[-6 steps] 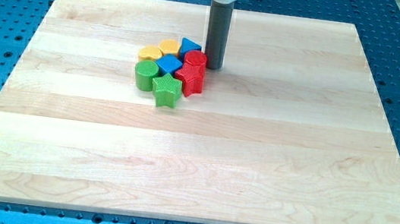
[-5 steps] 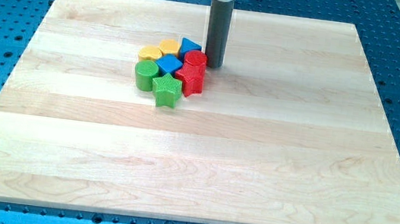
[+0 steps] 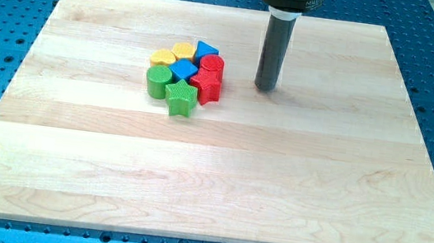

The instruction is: Move the arm slightly towards right

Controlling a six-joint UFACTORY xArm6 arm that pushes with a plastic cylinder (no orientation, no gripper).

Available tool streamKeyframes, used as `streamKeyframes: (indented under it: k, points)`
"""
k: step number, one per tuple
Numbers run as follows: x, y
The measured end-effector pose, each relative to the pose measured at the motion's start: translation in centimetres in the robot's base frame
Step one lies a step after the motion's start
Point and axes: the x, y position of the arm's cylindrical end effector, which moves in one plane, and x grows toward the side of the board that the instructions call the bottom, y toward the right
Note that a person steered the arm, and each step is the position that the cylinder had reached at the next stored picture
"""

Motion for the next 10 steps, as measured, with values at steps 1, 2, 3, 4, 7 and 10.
streamKeyframes:
  k: [1,2,3,4,7,10]
  points:
    - [0.0,0.4]
    - [0.0,0.4]
    - [0.0,0.5]
    - [0.0,0.5]
    - [-0.7,2.5]
    - [-0.6,2.3]
